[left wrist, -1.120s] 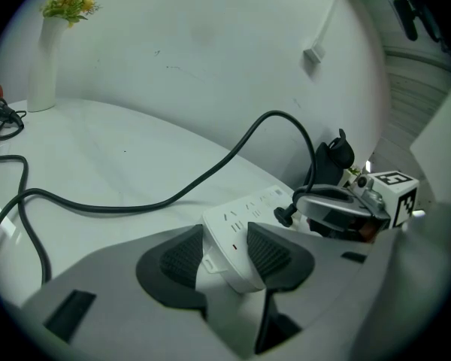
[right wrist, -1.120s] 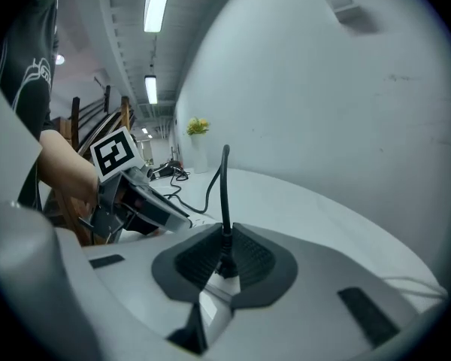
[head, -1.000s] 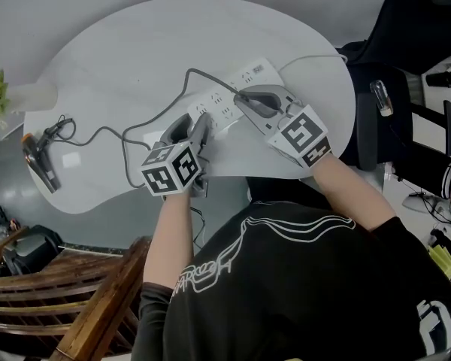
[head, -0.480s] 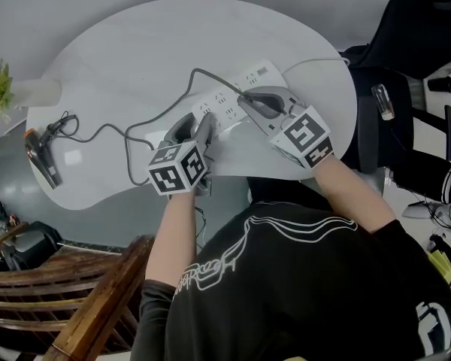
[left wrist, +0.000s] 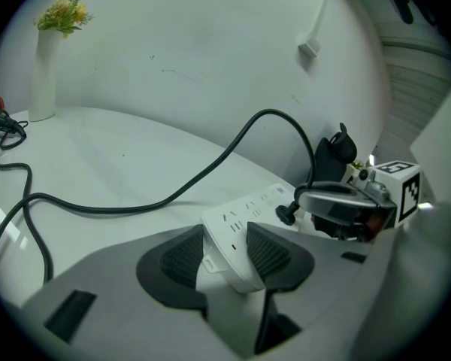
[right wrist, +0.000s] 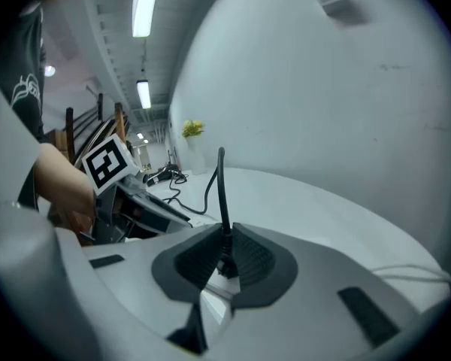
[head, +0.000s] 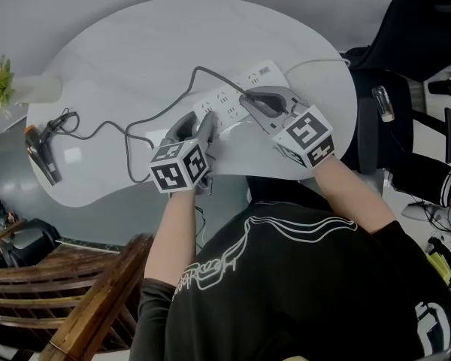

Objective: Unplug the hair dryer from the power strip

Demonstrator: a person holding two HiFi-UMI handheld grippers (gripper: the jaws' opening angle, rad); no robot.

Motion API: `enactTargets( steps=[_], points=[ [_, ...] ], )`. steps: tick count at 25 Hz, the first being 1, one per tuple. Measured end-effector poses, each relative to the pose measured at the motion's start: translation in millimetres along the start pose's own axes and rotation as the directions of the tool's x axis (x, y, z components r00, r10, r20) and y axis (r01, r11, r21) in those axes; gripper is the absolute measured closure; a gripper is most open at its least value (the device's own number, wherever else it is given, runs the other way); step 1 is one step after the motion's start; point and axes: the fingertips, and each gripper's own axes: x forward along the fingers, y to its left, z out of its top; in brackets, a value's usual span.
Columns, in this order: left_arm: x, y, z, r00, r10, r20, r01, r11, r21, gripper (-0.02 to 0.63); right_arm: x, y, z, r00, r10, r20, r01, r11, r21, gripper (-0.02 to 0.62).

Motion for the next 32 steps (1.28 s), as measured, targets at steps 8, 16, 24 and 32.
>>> enactTargets(
  steps=[8, 16, 24, 32],
  points=[
    [0.7, -2.3, 0.1, 1.0, 0.007, 0.001, -0.007, 1.0, -0.012, 0.423, -0.8, 4.8, 3.1, 0.999, -0.037, -0.032, 0.032, 0.99, -0.136, 0.569],
    [1.3, -2.9, -1.7, 1.0, 0.003, -0.006, -0.003, 1.0, -0.022, 0.423, -2.7, -2.2, -0.1, 1.0, 0.001, 0.008, -0.001, 1.0, 0.025, 0.569],
    [1.5, -2.6, -1.7, 1.0, 0.012, -0.008, -0.012, 1.0, -0.019, 0.423, -1.8, 4.1, 0.4, 0.999, -0.028, -0.041, 0.023, 0.993, -0.116, 0.569],
    [1.3, -3.1, -1.7, 1.0, 0.007, -0.002, -0.007, 1.0, -0.028, 0.423, -3.0, 1.6, 1.2, 0.999, -0.037, -0.039, 0.033, 0.996, -0.084, 0.569]
  ],
)
